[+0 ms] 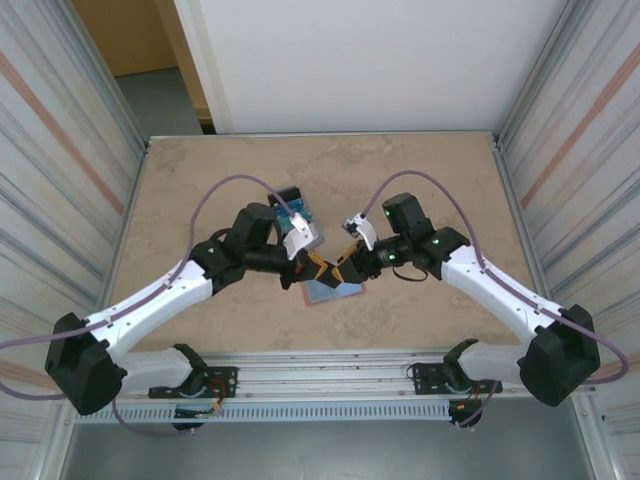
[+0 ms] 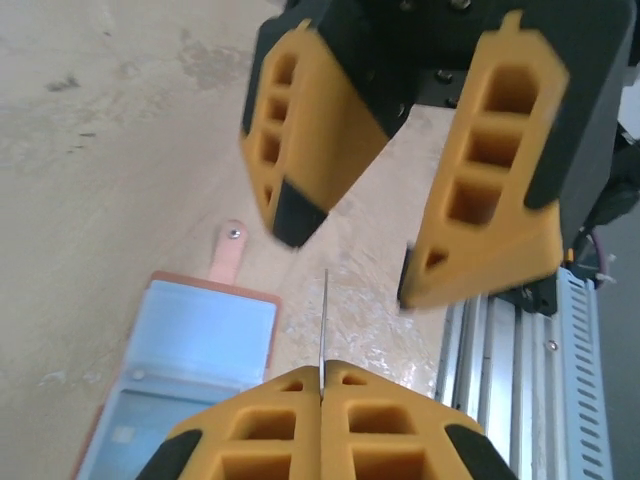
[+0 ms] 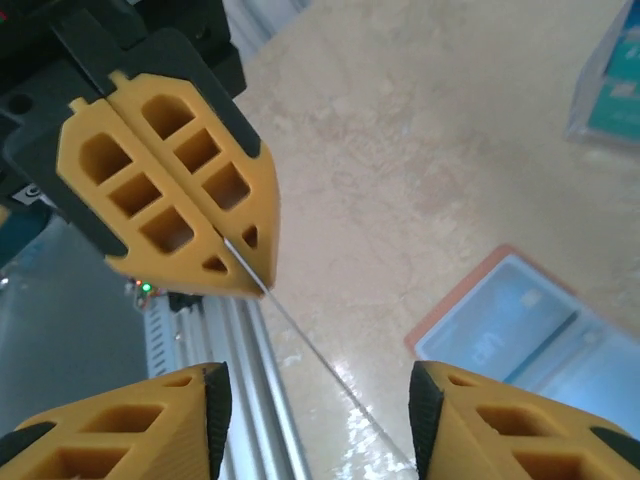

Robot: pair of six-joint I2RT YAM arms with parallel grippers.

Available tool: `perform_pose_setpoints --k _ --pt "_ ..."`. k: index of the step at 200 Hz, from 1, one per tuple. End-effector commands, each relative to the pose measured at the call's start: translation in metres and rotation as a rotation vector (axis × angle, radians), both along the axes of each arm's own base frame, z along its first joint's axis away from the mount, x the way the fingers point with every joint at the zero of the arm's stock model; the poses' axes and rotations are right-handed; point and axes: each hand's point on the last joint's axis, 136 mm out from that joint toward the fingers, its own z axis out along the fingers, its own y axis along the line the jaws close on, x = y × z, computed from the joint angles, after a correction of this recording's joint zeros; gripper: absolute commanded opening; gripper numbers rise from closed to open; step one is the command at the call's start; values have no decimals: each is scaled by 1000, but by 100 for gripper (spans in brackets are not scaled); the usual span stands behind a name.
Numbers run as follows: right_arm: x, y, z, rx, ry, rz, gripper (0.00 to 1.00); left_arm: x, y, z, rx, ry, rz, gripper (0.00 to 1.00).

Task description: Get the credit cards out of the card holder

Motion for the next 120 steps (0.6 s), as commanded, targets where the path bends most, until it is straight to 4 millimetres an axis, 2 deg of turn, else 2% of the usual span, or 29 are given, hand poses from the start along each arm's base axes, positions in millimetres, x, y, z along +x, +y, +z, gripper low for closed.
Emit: perform_pose_setpoints --k 1,27,51,120 --pt "13 -8 5 84 -5 -115 53 18 12 28 -110 -65 162 0" --pt "26 -12 10 219 -6 -226 57 28 25 41 -228 -52 302 0" --pt "31 -7 18 308 -3 -250 58 31 30 47 -328 -21 361 0" --pt "30 17 29 352 -6 -174 58 21 20 66 -480 47 298 0"
